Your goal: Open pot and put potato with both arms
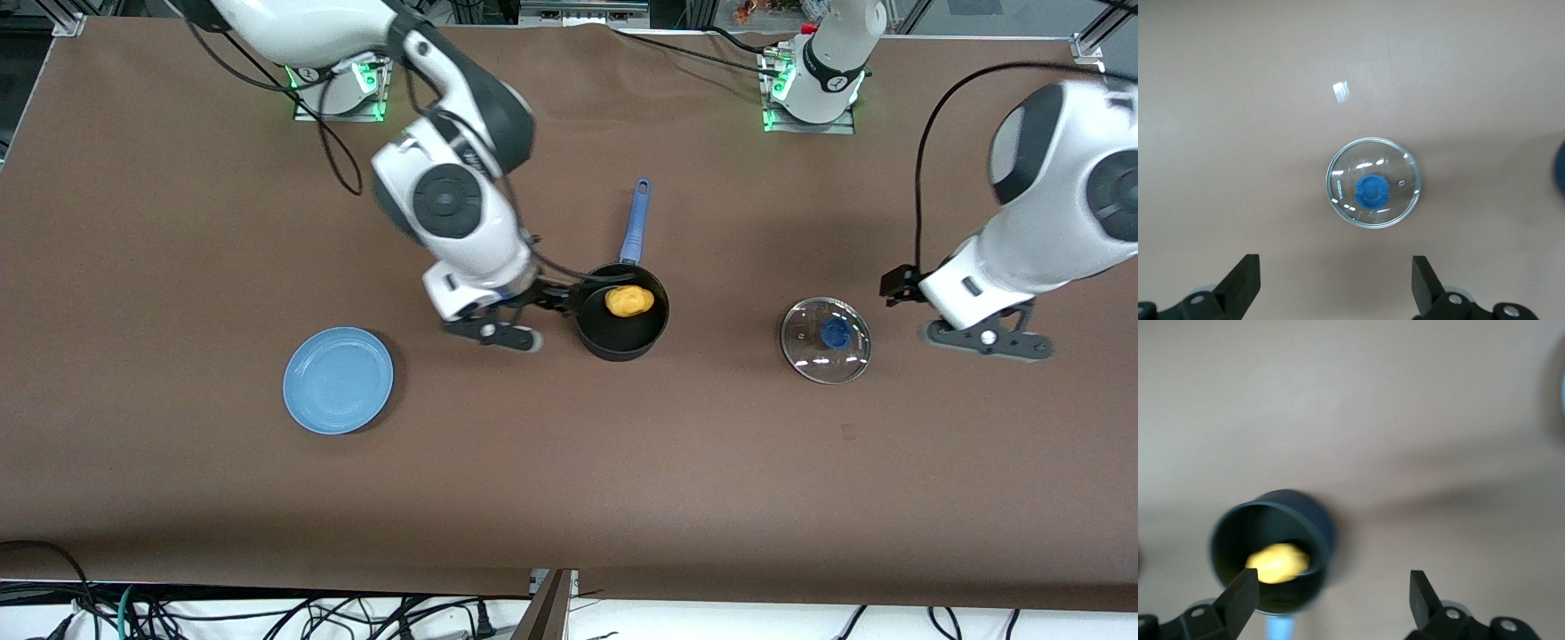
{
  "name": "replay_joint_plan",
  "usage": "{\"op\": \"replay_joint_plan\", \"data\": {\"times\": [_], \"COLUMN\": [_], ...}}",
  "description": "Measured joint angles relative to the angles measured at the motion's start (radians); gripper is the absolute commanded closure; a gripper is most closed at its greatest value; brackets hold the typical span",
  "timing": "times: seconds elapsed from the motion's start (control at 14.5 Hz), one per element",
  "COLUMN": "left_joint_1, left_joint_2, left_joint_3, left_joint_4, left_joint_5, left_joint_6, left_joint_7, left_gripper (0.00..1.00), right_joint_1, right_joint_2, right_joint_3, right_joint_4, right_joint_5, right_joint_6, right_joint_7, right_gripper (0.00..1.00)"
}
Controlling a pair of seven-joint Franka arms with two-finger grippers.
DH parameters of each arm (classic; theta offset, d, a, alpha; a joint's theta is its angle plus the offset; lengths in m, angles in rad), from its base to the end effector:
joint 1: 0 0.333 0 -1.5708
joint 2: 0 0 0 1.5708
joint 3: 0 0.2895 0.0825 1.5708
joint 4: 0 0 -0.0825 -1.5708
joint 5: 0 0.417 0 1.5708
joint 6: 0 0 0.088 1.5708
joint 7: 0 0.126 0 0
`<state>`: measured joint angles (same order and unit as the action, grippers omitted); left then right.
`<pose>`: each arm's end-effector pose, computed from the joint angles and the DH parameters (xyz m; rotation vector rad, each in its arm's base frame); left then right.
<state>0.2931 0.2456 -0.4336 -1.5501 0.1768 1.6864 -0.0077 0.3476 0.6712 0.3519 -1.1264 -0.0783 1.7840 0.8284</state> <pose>0.6457 -0.0501 0.4596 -3.0521 0.2351 0.1231 0.6227 0.4264 0.3881 -3.0097 0.2819 0.1194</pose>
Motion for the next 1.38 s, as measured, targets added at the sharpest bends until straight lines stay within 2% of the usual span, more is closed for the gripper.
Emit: {"op": "replay_joint_plan", "data": {"times": [0.14, 0.21, 0.48, 0.62, 0.76, 0.97, 1.38], "left_joint_1": [-0.002, -0.033, -0.292, -0.363, -0.373, -0.375, -0.375], "left_joint_2": [-0.013, -0.024, -0.1, -0.166, -0.219, -0.238, -0.238], "left_joint_3": [0.032, 0.076, 0.387, 0.485, 0.505, 0.493, 0.488], "left_joint_4": [0.053, 0.06, 0.021, -0.057, -0.126, -0.157, -0.158], "left_joint_5": [-0.066, -0.095, -0.211, -0.222, -0.213, -0.209, -0.209], "left_joint_6": [-0.018, -0.02, -0.028, -0.012, 0.002, 0.01, 0.01], "left_joint_7": [0.0, 0.0, -0.004, -0.005, -0.004, -0.005, -0.005], "left_gripper": [0.0, 0.0, 0.0, 0.0, 0.0, 0.0, 0.0], "right_joint_1": [-0.078, -0.118, -0.246, -0.292, -0.31, -0.314, -0.314], "right_joint_2": [-0.064, -0.102, -0.28, -0.37, -0.451, -0.532, -0.561], "right_joint_3": [-0.002, -0.002, -0.005, -0.022, -0.074, -0.12, -0.145], "right_joint_4": [-0.006, -0.019, -0.079, -0.117, -0.165, -0.224, -0.243], "right_joint_5": [-0.001, -0.001, -0.001, -0.001, -0.001, 0.0, 0.0], "right_joint_6": [-0.113, -0.164, -0.303, -0.36, -0.384, -0.386, -0.388], "right_joint_7": [-0.178, -0.266, -0.426, -0.542, -0.631, -0.652, -0.658], "right_gripper": [0.0, 0.0, 0.0, 0.0, 0.0, 0.0, 0.0]}}
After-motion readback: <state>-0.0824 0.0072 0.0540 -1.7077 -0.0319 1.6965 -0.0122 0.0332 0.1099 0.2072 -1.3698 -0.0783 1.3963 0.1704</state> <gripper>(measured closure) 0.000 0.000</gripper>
